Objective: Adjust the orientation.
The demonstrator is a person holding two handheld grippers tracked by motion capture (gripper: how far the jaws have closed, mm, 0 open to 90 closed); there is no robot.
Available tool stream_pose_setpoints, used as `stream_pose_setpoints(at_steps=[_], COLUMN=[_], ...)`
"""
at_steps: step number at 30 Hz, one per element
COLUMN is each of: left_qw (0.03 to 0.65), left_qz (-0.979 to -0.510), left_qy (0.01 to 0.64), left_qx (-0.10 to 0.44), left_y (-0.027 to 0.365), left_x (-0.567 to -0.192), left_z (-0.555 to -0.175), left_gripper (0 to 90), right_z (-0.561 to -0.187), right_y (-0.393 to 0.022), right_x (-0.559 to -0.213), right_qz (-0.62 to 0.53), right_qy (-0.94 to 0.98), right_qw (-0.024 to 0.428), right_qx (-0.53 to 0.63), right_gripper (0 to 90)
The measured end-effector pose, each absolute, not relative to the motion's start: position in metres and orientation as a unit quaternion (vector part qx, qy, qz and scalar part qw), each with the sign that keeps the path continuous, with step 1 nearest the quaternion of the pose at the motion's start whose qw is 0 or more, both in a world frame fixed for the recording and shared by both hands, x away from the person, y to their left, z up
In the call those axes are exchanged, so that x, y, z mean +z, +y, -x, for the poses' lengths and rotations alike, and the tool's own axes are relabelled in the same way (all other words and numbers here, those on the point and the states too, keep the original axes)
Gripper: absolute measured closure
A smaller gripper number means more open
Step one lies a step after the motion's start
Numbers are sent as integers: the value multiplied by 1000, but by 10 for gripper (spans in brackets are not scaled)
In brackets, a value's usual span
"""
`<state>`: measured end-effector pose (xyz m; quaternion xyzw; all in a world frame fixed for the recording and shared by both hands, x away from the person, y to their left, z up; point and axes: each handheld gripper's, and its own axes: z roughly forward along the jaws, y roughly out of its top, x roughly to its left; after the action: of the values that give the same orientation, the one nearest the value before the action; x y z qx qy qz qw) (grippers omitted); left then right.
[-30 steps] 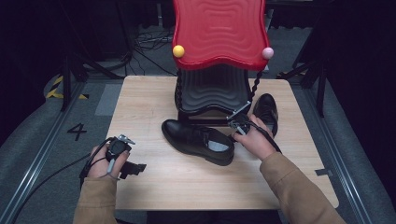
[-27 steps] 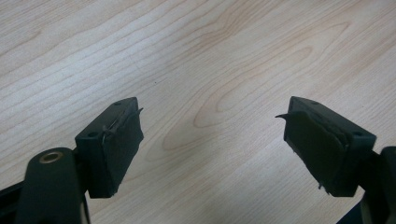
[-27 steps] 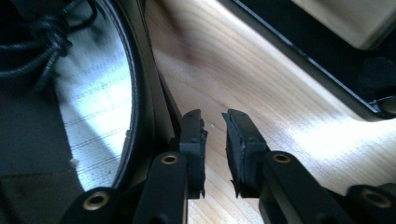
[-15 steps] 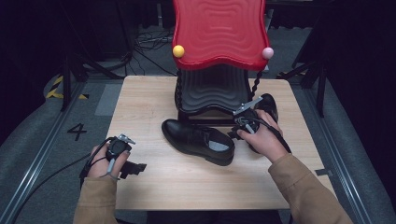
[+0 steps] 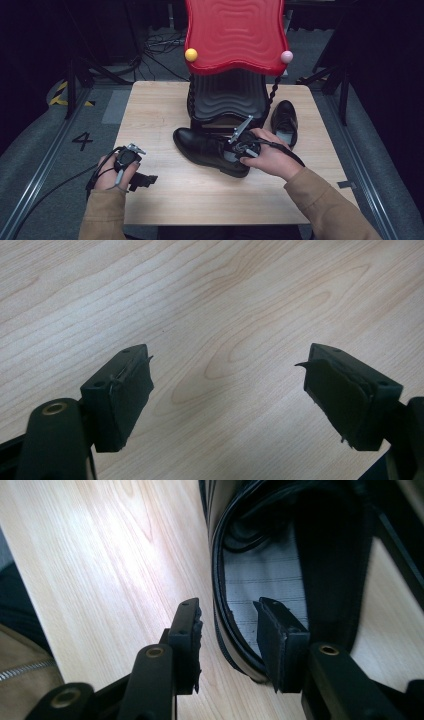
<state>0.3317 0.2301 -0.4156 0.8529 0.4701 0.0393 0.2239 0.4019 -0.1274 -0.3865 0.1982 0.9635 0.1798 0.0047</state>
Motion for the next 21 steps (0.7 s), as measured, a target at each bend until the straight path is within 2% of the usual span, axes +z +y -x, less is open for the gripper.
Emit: stream_pose_setpoints(at_steps=[9, 12, 17, 21], left_qw=[225, 226, 226, 226], left_qz=[-853, -853, -855, -854], left_qy=[470, 469, 465, 466], left_qx=[41, 41, 45, 45], left_y=[231, 231, 230, 230], left_x=[-417, -417, -417, -417], left_z=[-332, -332, -332, -332], left_gripper=[198, 198, 198, 198], right_z=[-410, -411, -411, -409], right_y=[-107, -105, -100, -97], right_x=[-413, -416, -422, -421], right_qz=[-183, -179, -168, -155], right_qy=[974, 976, 980, 983], right_qw=[-18, -20, -24, -8], right_qx=[133, 125, 101, 94], right_gripper=[634, 675, 825, 855])
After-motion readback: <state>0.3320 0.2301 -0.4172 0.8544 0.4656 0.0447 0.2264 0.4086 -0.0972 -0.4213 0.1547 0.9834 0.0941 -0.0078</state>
